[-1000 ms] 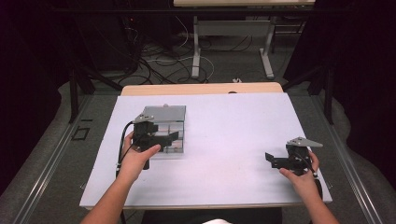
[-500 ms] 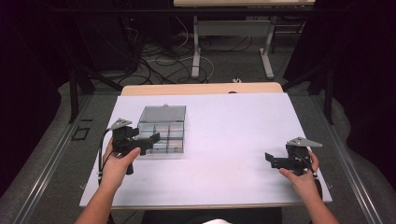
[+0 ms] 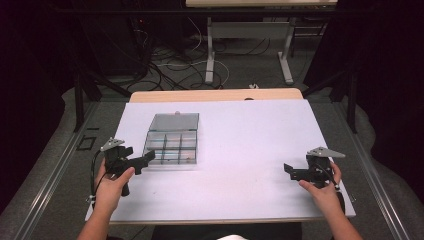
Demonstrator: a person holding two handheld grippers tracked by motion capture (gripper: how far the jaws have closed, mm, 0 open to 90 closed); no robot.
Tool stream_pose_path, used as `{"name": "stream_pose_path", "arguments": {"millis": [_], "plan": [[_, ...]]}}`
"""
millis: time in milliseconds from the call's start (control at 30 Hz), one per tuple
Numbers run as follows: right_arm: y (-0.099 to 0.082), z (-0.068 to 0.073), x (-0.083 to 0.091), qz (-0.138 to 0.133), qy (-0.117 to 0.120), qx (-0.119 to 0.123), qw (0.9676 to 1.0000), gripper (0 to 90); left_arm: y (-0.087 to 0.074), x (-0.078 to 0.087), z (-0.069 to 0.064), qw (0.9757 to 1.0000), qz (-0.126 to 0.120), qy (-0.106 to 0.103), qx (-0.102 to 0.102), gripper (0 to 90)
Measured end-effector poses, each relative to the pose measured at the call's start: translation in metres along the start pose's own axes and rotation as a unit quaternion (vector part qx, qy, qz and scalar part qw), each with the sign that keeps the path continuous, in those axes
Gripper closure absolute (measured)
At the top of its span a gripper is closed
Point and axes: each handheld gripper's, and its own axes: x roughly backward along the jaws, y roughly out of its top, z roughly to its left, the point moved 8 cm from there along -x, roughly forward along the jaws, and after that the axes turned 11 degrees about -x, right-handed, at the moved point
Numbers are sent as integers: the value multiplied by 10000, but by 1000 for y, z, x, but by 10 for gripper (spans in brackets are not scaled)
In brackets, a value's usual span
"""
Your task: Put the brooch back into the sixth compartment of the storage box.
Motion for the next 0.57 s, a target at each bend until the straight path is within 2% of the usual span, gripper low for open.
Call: {"name": "stream_pose_path", "arguments": {"millis": [67,167,333,367,467,567], "plan": [[0,0,-1,-4,14,28,10000,25,-3,0,4,10000,-36,90,-8,19],[0,0,-1,4,6,19,10000,25,-10,0,8,9998,-18,164,-133,19],[-2,0,-2,49,4,18,10000,25,-18,0,10,9998,6,137,-149,18],[-2,0,-2,50,3,10,10000,25,-18,0,10,9998,-50,147,-120,17],[-2,0,-2,49,8,10,10000,25,-22,1,13,9995,1,166,-273,3],[-2,-1,-2,44,1,-24,10000,25,-22,2,15,9995,-31,195,-235,3]]}}
